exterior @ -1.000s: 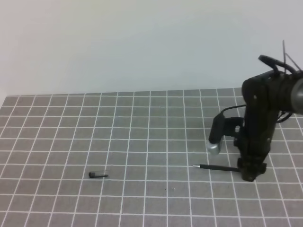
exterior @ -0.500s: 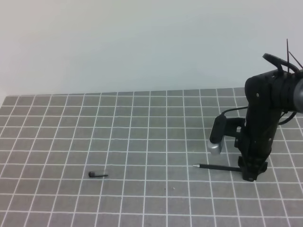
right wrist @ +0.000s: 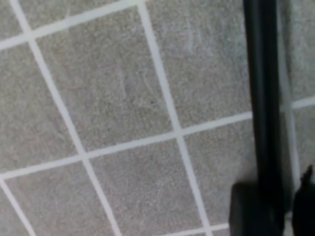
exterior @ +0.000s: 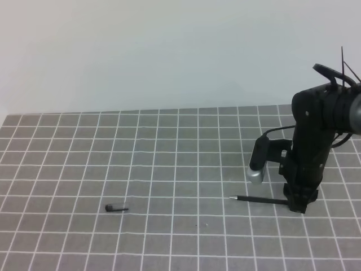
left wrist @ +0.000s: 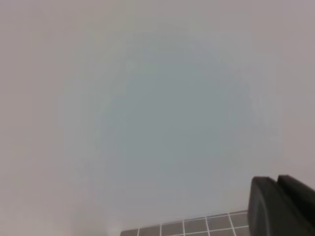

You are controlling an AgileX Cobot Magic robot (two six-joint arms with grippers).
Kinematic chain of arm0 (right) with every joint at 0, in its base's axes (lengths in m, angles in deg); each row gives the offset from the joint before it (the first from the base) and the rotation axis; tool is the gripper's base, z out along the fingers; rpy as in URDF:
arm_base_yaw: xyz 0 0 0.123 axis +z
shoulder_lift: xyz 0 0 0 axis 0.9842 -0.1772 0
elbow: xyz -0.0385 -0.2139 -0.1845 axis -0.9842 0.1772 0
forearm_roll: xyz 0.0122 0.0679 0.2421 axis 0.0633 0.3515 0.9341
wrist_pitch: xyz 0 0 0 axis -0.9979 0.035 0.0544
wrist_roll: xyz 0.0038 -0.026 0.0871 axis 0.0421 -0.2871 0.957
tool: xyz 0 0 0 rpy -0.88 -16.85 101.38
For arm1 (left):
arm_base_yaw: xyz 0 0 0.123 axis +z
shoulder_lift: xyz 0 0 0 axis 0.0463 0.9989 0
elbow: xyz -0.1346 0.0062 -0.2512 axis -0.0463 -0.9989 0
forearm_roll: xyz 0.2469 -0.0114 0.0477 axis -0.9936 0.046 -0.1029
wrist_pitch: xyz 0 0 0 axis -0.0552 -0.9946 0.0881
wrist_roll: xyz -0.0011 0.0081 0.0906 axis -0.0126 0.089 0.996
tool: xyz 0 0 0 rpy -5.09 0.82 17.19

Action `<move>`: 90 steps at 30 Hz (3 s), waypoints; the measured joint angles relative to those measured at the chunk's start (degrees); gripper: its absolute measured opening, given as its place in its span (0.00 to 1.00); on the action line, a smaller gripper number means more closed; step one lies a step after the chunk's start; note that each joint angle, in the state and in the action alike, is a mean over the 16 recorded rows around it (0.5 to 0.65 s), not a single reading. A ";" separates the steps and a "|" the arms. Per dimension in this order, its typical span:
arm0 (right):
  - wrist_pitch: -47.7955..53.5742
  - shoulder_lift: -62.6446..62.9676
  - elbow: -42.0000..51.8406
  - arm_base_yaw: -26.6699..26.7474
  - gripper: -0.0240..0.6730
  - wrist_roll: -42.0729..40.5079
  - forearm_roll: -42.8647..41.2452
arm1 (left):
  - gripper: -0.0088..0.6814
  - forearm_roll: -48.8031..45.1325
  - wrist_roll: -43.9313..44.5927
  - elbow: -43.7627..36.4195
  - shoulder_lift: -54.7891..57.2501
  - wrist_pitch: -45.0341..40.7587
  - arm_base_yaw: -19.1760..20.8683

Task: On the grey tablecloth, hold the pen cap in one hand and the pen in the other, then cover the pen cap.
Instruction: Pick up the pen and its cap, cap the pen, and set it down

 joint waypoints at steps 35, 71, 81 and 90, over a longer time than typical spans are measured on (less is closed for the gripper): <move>6.33 5.58 -11.10 4.87 0.13 -3.32 5.56 | 0.01 9.16 10.93 29.34 36.03 -41.22 -1.06; 10.28 5.67 -7.28 10.76 0.13 7.58 -0.51 | 0.51 18.51 64.74 60.58 99.29 -46.89 -6.45; 12.47 5.67 -5.69 10.76 0.13 11.42 -4.23 | 0.57 15.24 68.68 60.63 104.59 -44.69 -9.42; 13.48 5.99 -5.70 10.74 0.11 14.09 -6.31 | 0.55 12.03 69.12 60.63 107.77 -42.93 -12.11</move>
